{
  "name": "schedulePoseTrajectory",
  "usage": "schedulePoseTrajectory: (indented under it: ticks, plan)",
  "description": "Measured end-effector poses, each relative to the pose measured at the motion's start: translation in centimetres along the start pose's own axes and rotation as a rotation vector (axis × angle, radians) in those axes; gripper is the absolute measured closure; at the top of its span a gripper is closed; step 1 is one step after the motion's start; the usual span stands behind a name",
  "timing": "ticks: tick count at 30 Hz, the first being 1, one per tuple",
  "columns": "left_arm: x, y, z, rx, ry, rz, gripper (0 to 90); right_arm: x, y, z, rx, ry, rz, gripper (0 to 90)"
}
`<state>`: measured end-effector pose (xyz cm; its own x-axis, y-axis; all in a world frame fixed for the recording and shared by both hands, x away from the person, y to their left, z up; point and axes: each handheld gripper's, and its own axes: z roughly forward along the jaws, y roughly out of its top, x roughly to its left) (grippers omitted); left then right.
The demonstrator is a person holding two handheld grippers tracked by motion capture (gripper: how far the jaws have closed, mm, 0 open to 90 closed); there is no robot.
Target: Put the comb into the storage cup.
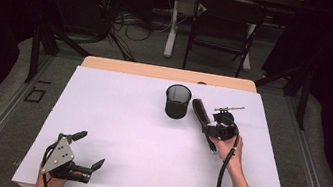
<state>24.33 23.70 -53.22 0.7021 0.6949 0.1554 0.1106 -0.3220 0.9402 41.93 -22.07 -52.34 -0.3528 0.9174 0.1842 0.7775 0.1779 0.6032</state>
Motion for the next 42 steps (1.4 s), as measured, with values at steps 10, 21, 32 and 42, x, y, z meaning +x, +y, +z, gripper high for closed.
schedulePoseTrajectory:
  ticks: [10,21,32,42]
  plan:
    - [0.0,0.0,0.0,-0.001,0.000,0.003,0.3,-0.2,-0.2,-1.1,-0.071,0.030,-0.005,72.6]
    - [0.1,0.0,0.0,-0.001,0.001,0.002,0.3,-0.6,-0.6,-2.5,-0.138,0.037,-0.031,72.6]
    - [0.0,-0.1,0.2,0.005,-0.001,-0.001,0.3,-1.1,-1.0,-4.0,-0.218,0.053,-0.044,72.6]
    - [0.1,-0.1,0.2,0.006,0.002,0.000,0.3,-0.4,-1.0,-4.9,-0.266,0.058,-0.088,72.6]
